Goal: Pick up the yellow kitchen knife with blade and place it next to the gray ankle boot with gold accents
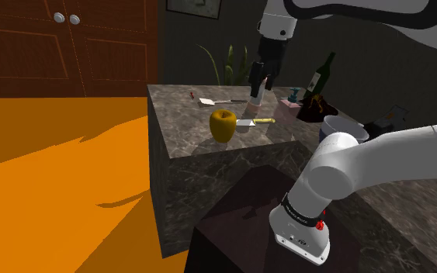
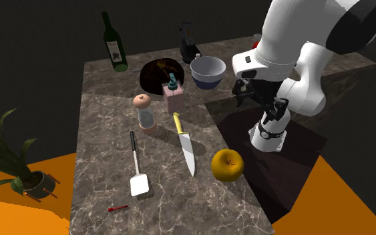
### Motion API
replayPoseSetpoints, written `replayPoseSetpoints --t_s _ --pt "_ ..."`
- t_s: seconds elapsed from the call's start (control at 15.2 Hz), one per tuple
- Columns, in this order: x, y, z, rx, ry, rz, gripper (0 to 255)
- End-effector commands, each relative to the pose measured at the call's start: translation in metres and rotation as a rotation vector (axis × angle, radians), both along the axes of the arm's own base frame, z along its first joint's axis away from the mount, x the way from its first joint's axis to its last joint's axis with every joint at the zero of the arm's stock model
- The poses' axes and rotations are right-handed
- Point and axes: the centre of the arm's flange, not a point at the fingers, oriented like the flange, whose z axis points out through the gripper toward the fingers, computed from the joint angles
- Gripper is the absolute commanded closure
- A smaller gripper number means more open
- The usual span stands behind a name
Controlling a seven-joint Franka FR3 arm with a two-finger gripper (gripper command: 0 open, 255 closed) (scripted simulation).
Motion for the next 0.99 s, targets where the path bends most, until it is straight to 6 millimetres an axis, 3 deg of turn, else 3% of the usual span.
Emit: replayPoseSetpoints --t_s 0.0,0.92 --pt "0.0 0.0 0.0 0.0 0.0 0.0 0" --pt "0.056 -0.086 -0.138 -0.179 0.233 0.593 0"
